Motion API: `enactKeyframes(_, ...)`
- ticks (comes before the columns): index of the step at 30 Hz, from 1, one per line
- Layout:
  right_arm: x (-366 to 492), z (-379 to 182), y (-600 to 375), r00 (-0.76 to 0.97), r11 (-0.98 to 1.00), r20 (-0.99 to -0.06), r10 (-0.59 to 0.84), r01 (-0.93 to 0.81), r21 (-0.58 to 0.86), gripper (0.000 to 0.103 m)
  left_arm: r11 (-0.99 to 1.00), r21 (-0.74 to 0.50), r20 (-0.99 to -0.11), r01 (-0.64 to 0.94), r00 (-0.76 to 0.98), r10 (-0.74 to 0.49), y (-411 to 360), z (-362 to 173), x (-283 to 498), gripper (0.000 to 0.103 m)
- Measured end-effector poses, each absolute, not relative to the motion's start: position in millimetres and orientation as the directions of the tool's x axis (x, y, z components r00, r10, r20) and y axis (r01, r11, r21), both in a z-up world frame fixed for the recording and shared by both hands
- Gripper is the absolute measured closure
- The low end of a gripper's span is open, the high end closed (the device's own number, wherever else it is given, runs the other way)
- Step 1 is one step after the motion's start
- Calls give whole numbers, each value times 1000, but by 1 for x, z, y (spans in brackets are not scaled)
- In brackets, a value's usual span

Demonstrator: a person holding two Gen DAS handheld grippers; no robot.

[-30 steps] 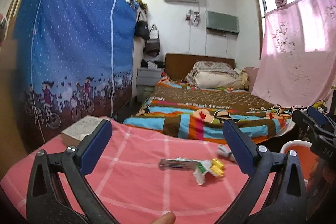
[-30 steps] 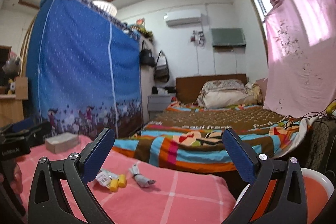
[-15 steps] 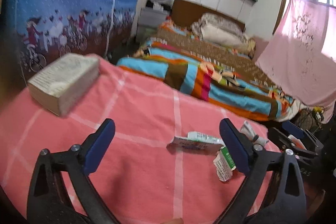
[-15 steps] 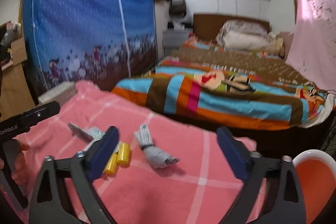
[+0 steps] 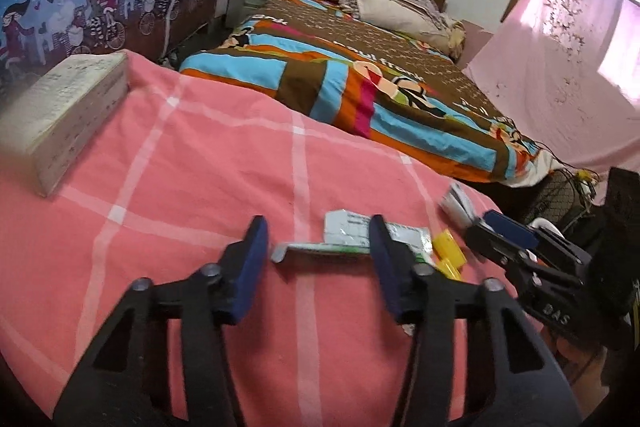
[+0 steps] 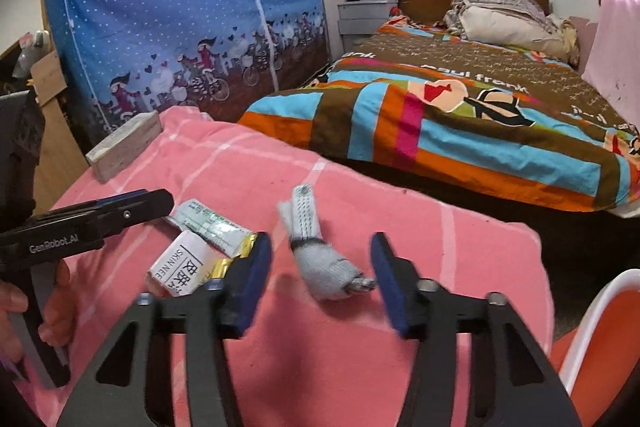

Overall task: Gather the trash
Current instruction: 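Grasp the grey sock item with the right gripper while the left gripper grasps the white tube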

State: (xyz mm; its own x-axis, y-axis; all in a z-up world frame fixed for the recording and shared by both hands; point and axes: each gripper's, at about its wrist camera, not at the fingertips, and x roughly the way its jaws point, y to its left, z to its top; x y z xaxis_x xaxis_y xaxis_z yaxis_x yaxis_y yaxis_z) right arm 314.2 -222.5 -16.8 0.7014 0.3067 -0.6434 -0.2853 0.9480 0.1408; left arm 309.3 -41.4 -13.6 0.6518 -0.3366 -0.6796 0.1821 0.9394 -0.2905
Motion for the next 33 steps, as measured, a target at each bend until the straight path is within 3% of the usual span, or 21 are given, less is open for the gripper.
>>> enactKeyframes(4,313,-18,-221,683,939,-650,333,-305,161,76,936,-282,-692,213,630,-352,-45,-14,305,74)
enactKeyframes(11,310,-18,-222,671,933,-653,352,-310,185,78,924,-271,-704,270,599,-382,-46,-14,292,75)
enactKeyframes(14,307,-18,-221,670,931,-652,355,-313,185,78,920,-242,-713,307,586,-383,-49,-13,288,71)
enactKeyframes(25,303,-19,-220,668,929,-651,360,-318,188,79,918,-69,-736,390,602,-310,-68,-12,296,31)
enactKeyframes(30,302,-19,-220,663,928,-654,364,-317,196,79,902,-81,-738,425,582,-341,-68,-14,301,33)
enactKeyframes(33,302,-19,-221,660,927,-655,368,-317,201,79,876,-71,-742,477,562,-366,-75,-14,296,43)
